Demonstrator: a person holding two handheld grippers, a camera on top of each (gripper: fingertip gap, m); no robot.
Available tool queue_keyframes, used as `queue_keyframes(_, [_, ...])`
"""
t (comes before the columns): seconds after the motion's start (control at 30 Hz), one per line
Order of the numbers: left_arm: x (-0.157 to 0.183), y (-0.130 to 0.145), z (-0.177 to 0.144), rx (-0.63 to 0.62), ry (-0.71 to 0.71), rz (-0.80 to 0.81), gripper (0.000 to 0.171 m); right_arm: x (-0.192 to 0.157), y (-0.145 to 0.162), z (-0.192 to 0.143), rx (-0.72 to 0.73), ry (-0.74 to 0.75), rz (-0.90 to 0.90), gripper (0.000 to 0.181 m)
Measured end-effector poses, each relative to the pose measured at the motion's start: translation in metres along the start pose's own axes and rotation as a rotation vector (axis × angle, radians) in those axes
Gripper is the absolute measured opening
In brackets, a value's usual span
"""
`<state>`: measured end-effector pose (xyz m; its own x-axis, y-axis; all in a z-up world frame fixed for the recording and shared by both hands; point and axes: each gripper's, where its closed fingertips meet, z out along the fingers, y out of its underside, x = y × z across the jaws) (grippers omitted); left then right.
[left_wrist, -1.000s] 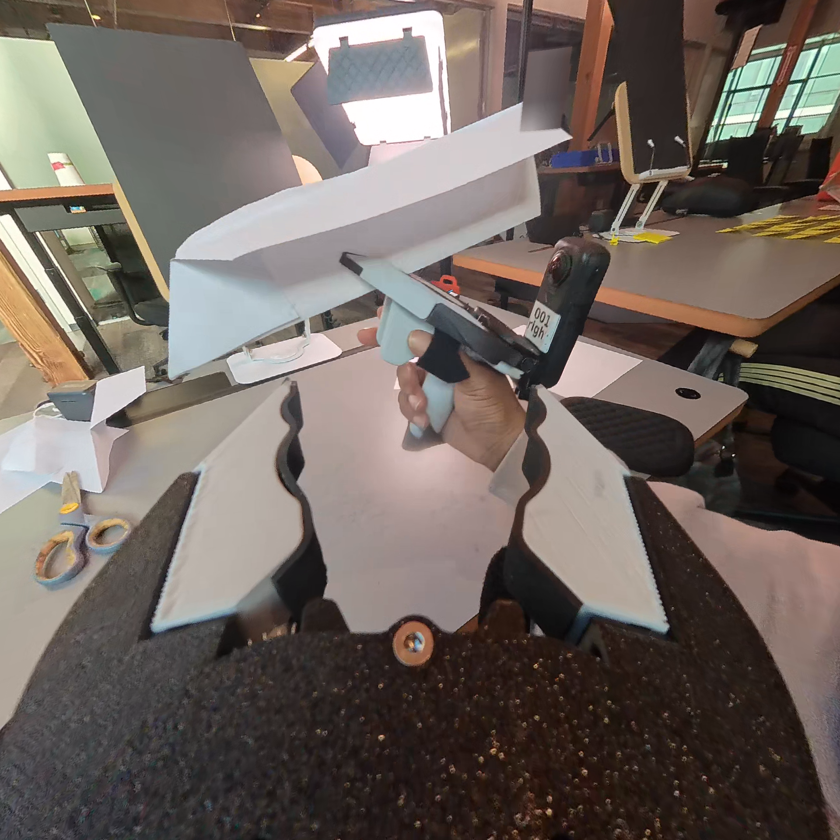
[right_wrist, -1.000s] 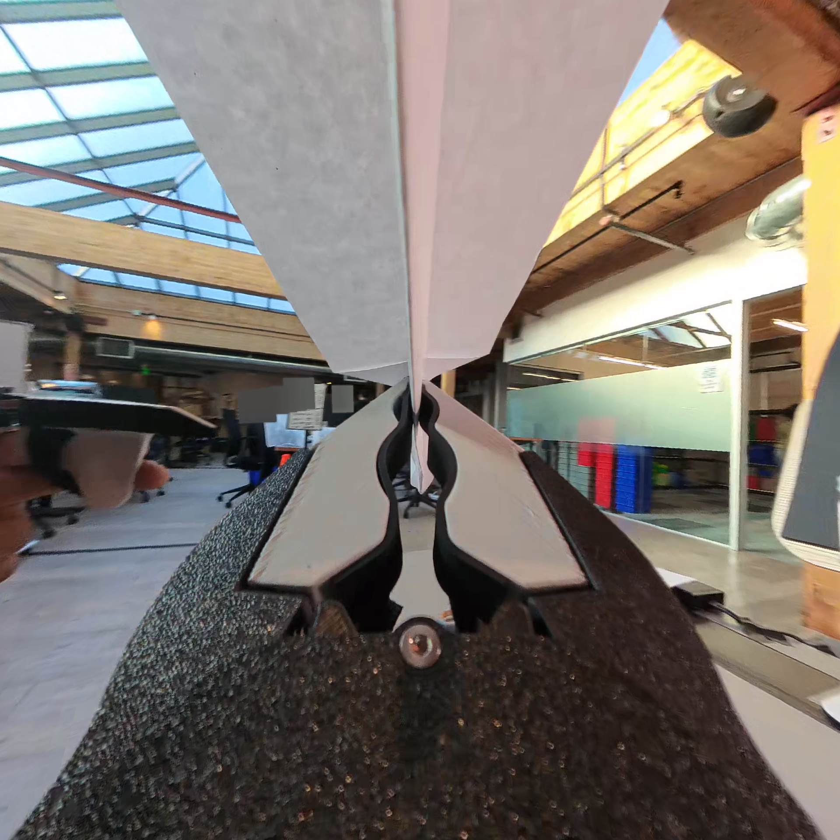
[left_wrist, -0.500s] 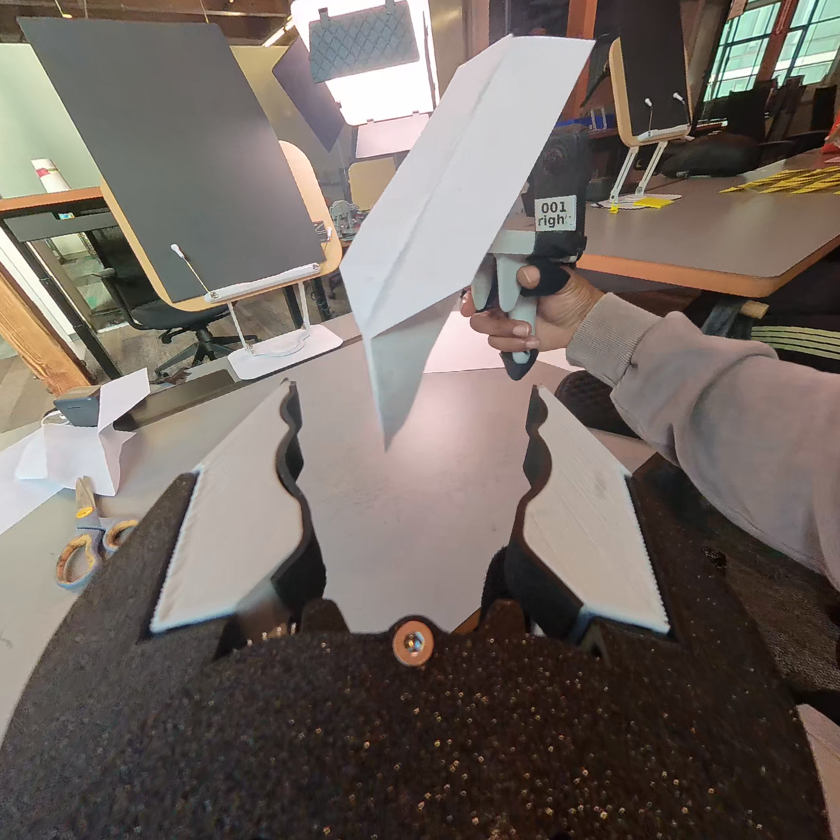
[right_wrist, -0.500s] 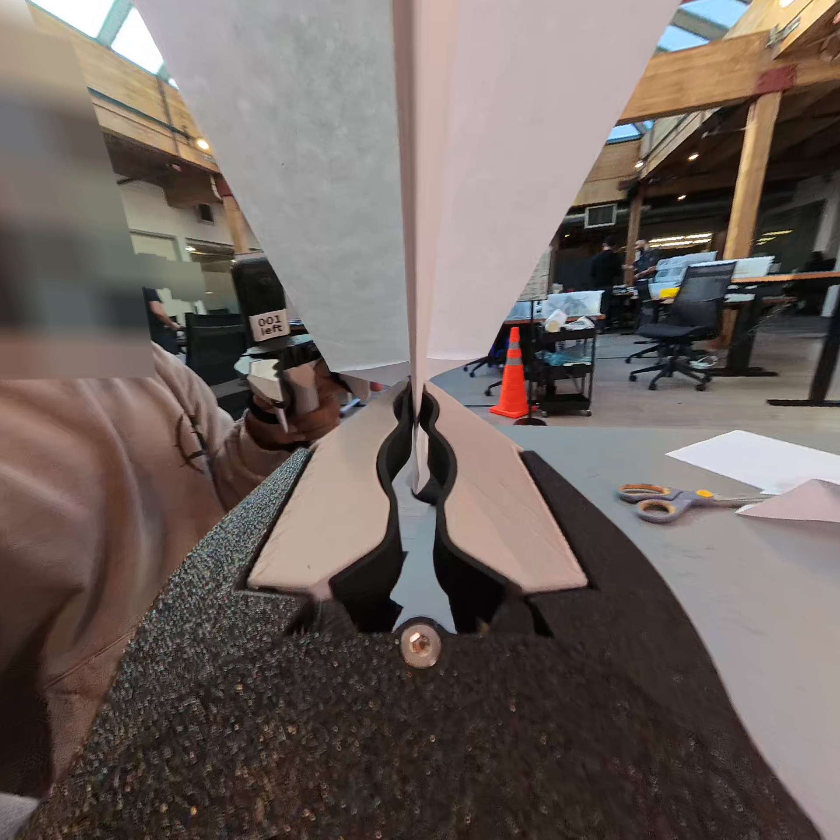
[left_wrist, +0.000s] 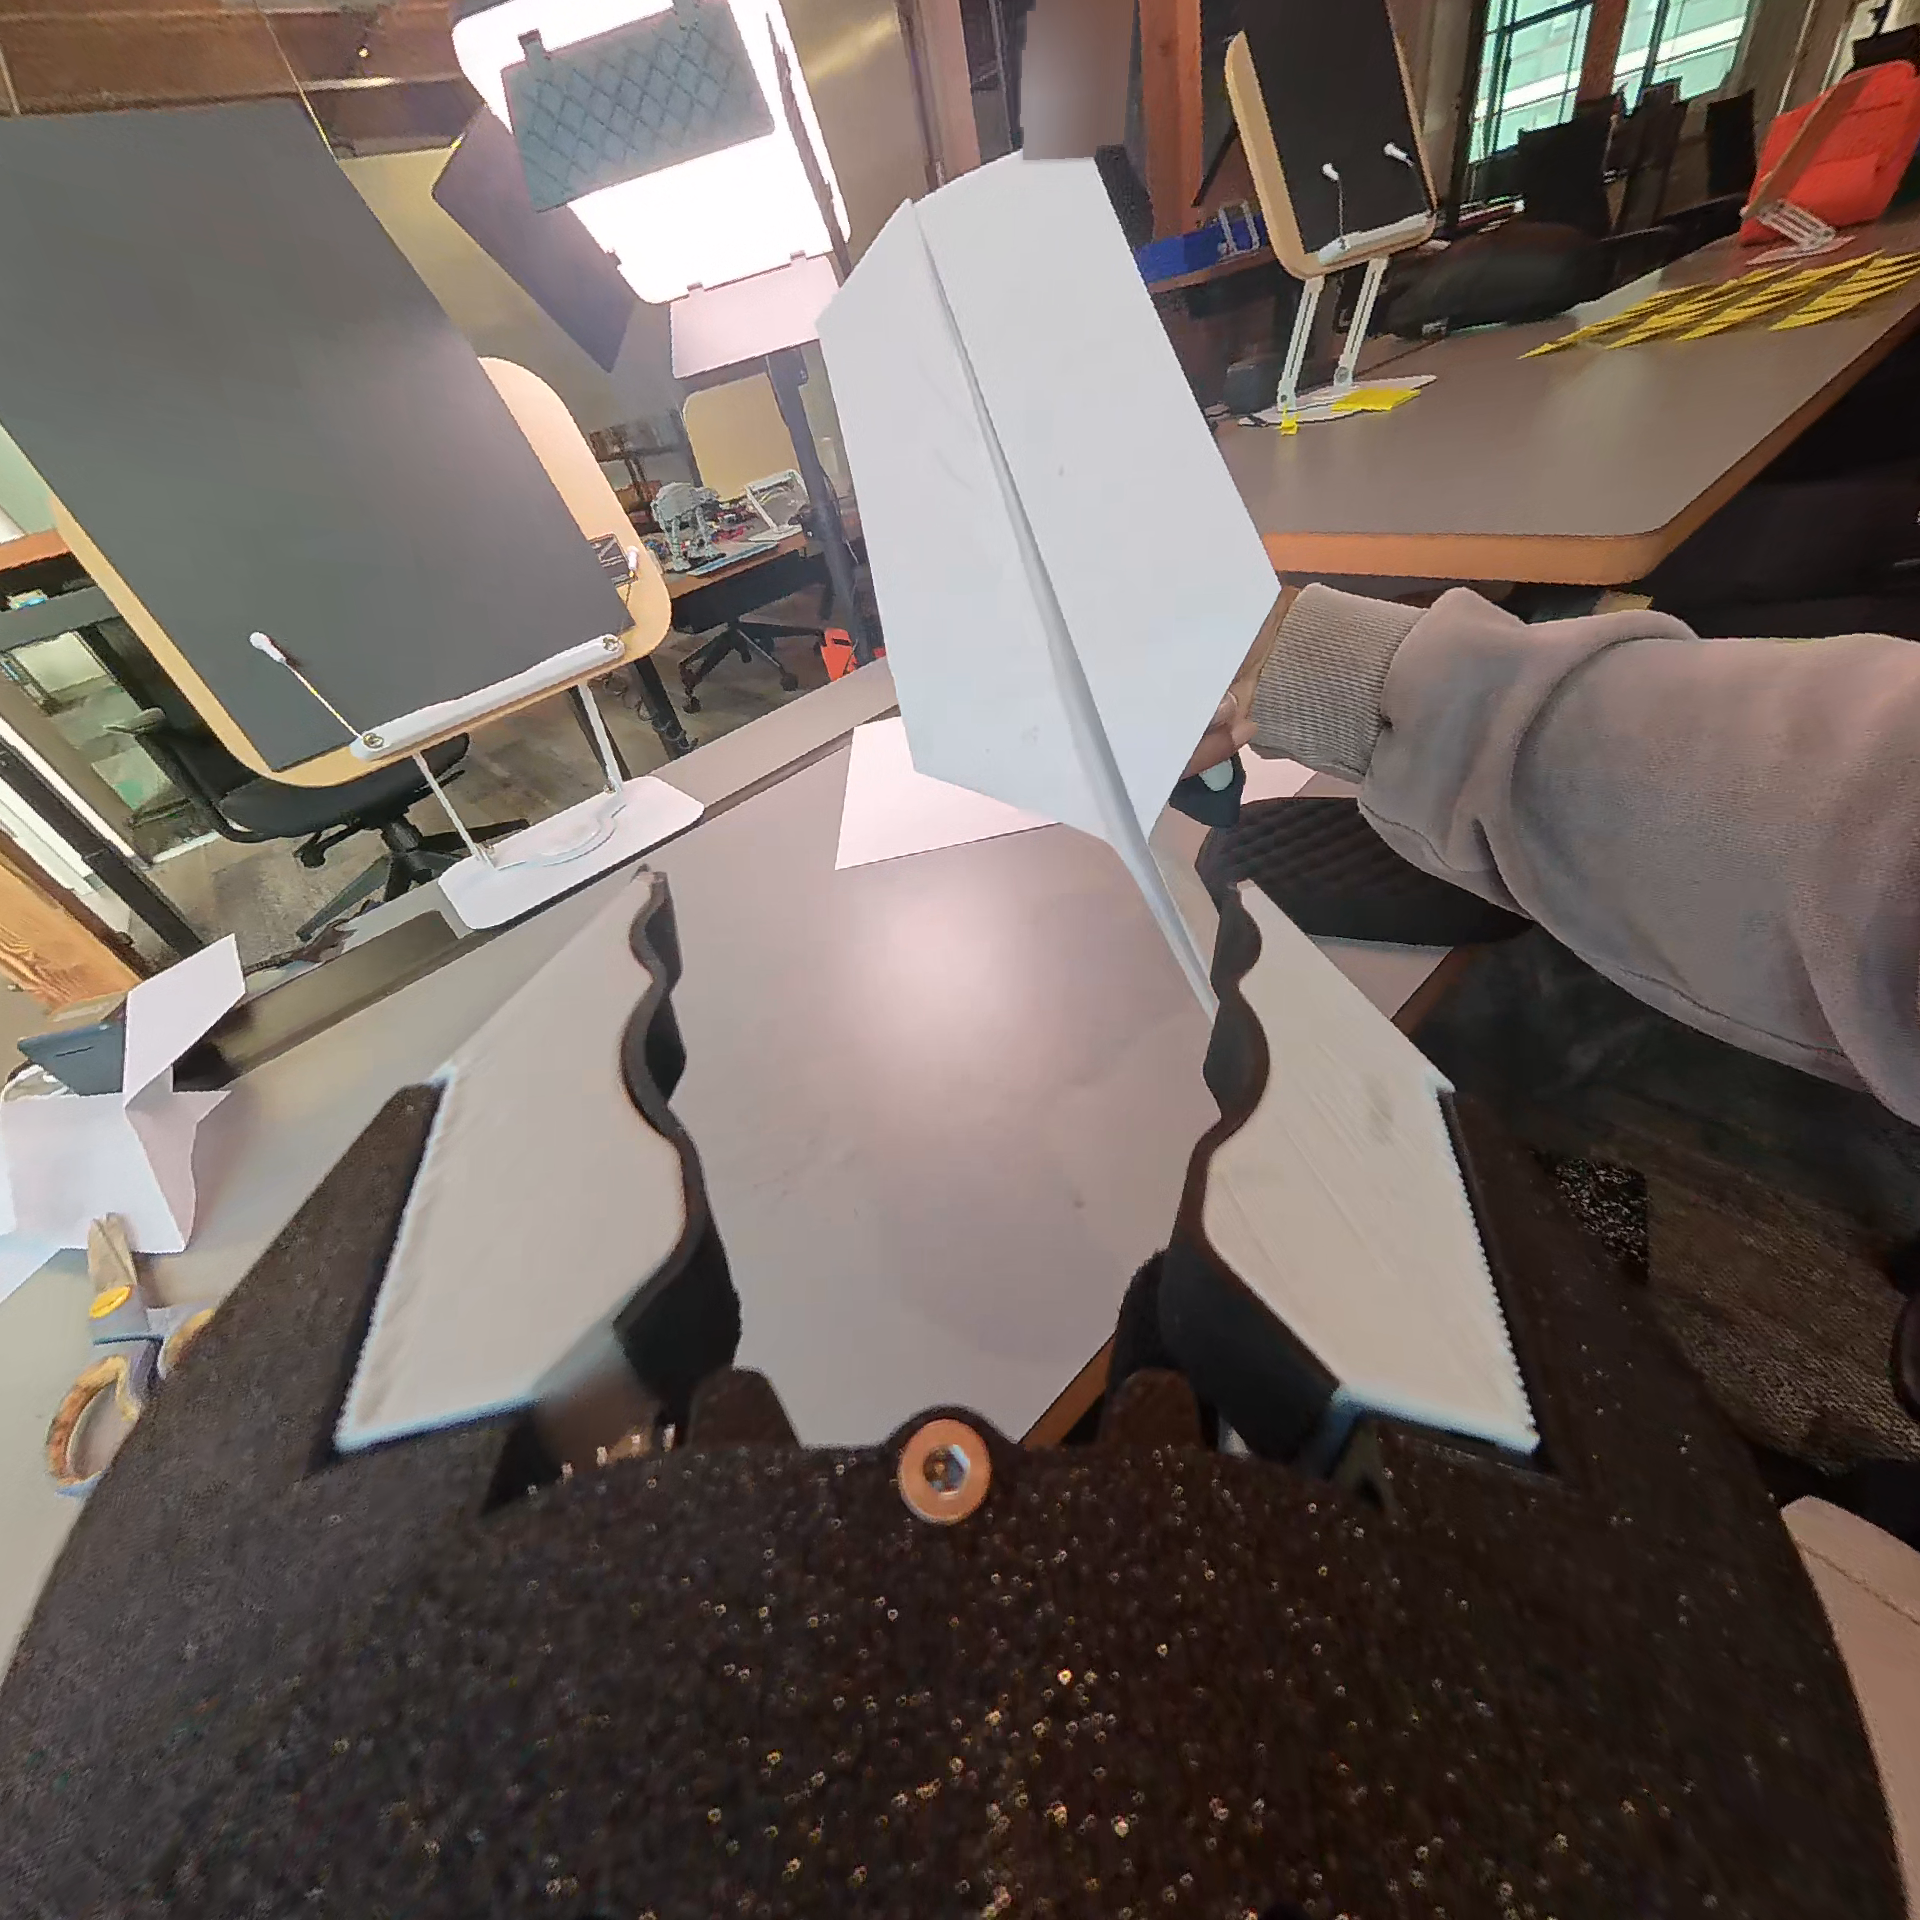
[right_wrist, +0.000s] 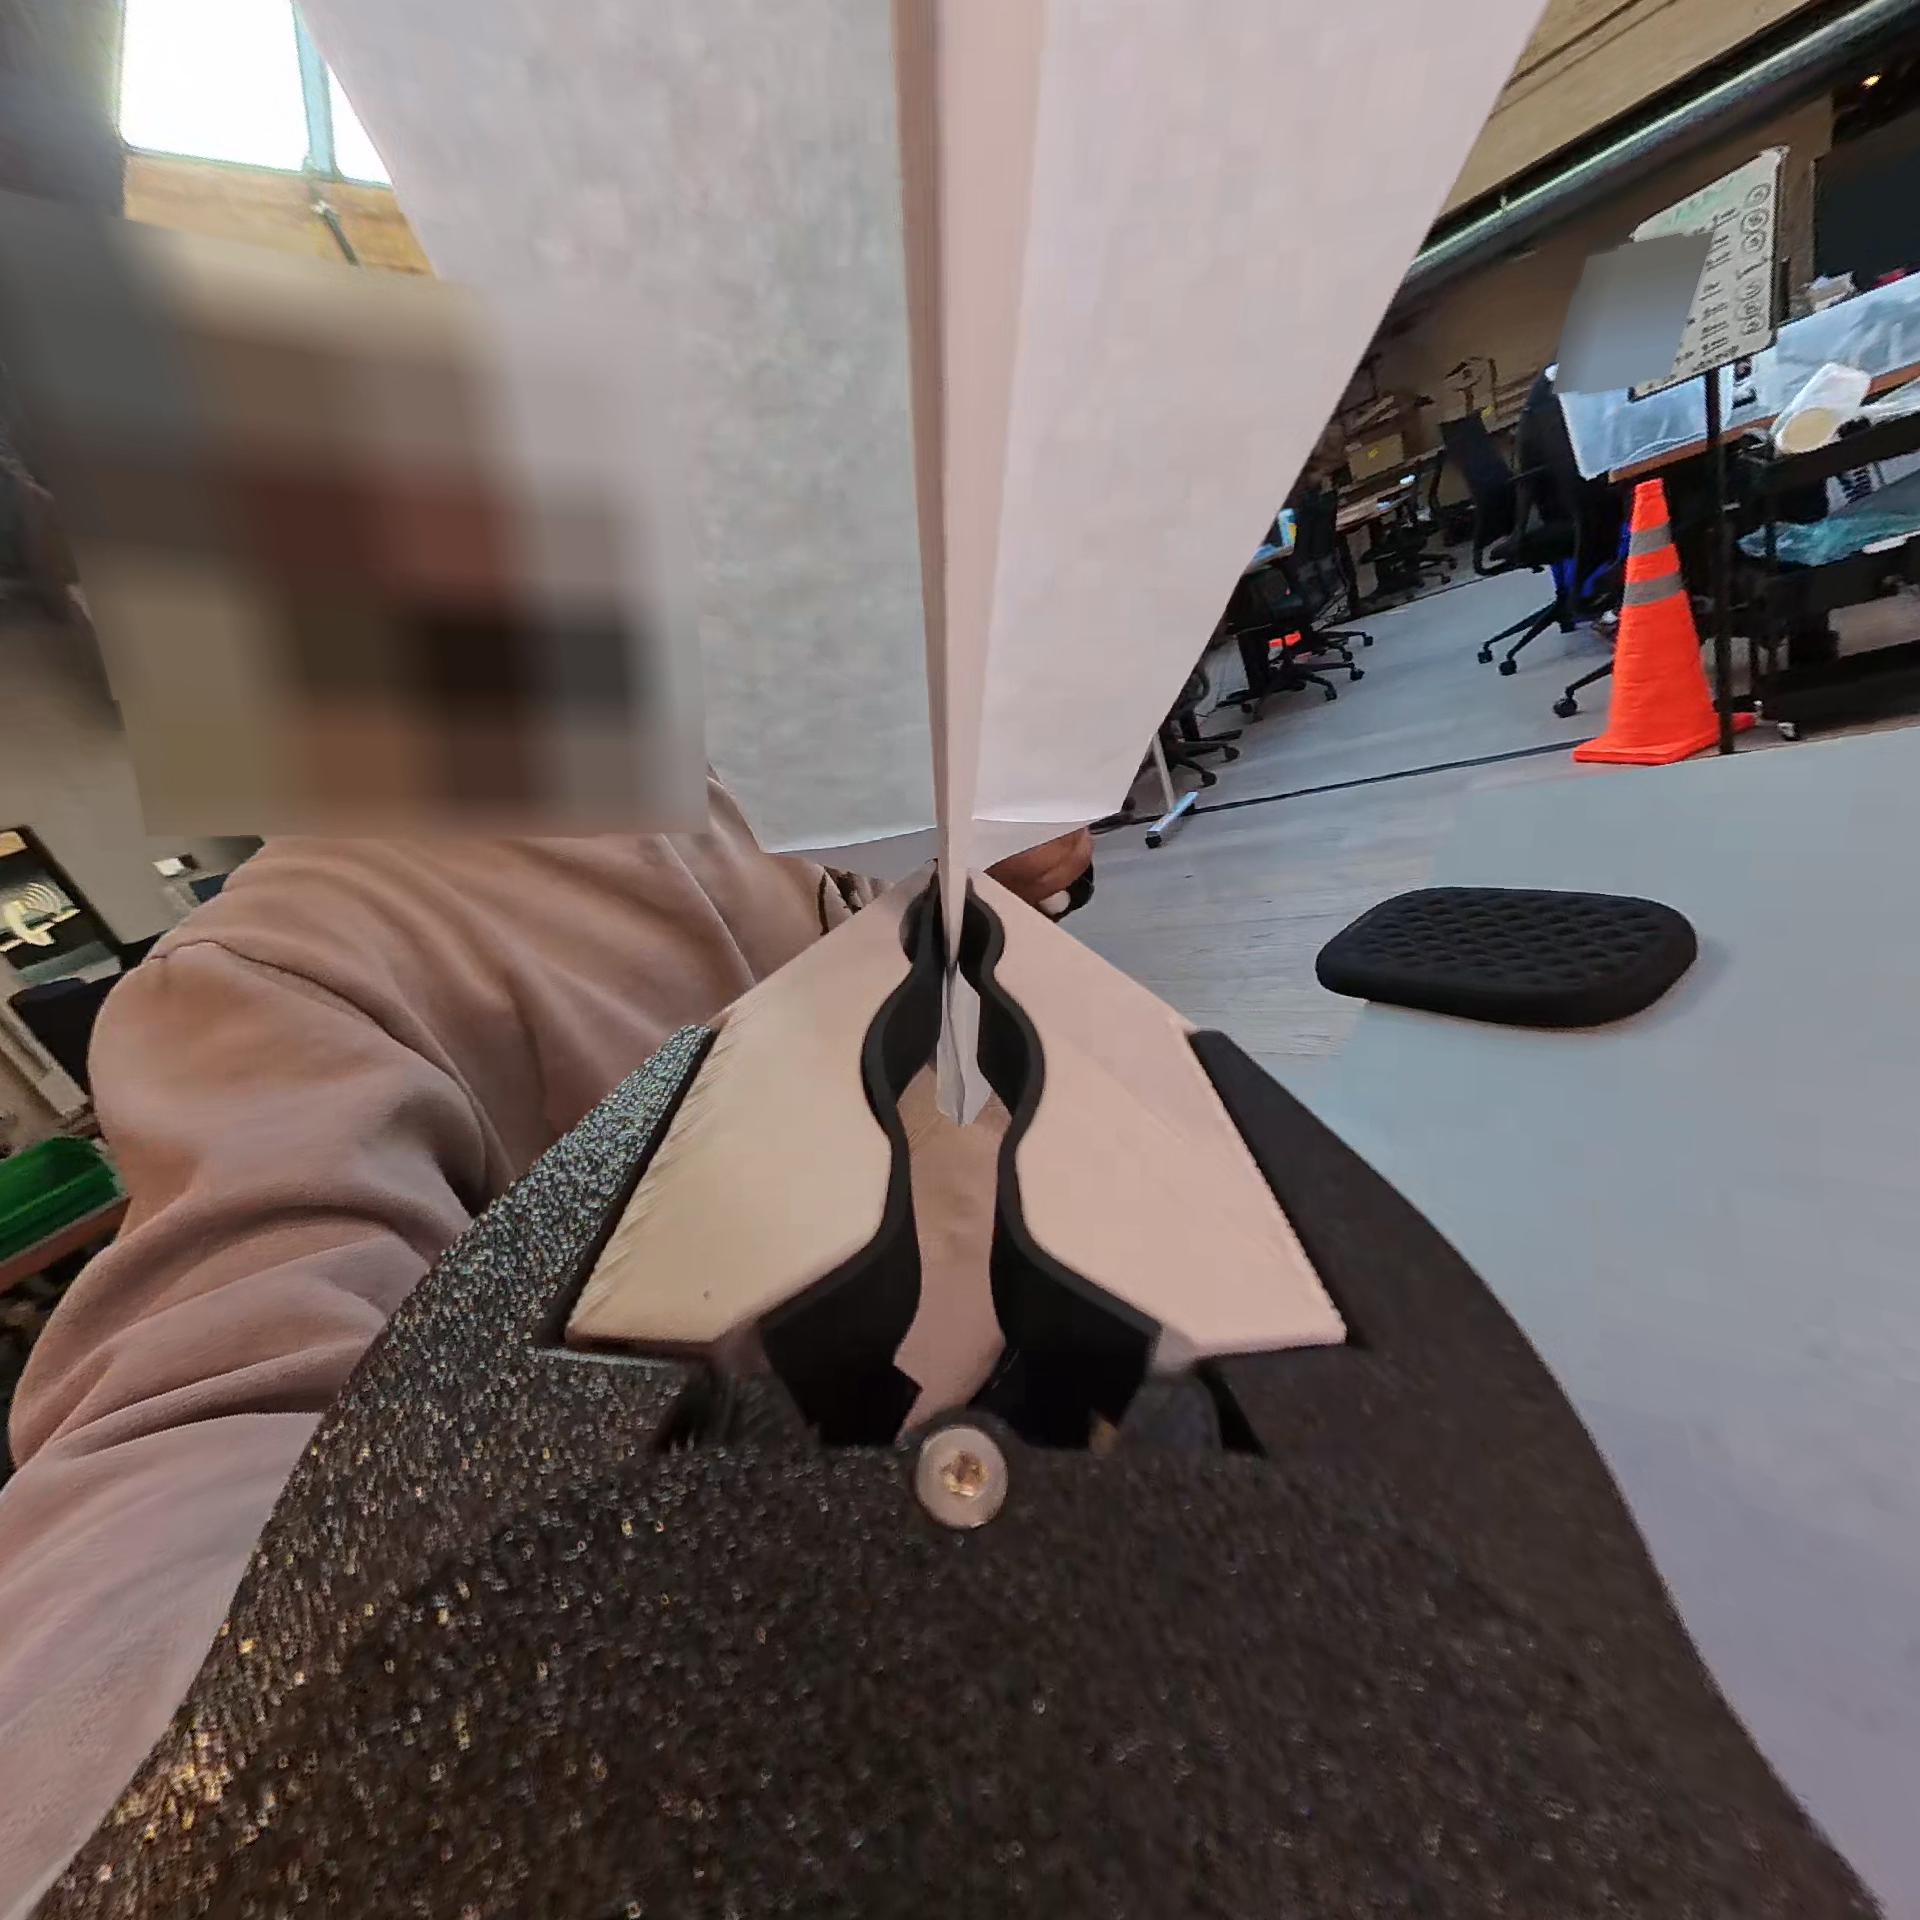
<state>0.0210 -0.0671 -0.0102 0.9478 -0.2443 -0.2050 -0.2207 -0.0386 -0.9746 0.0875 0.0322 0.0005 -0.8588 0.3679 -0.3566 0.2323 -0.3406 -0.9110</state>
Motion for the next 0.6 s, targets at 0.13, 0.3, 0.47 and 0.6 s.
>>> queue_keyframes(0.13, [0.005,-0.003,0.001,0.014,0.014,0.009,0.102,-0.012,-0.006,-0.001,0.056,-0.060,-0.024,0.000])
queue_keyframes(0.3, [0.010,-0.005,0.002,0.032,0.023,0.015,0.102,-0.031,-0.023,0.000,0.234,-0.164,-0.151,0.000])
queue_keyframes(0.47, [0.014,-0.005,0.003,0.041,0.033,0.019,0.102,-0.055,-0.031,0.001,0.450,-0.290,-0.290,0.000])
queue_keyframes(0.6, [0.017,-0.004,0.001,0.045,0.042,0.020,0.102,-0.059,-0.025,0.006,0.532,-0.325,-0.339,0.000])
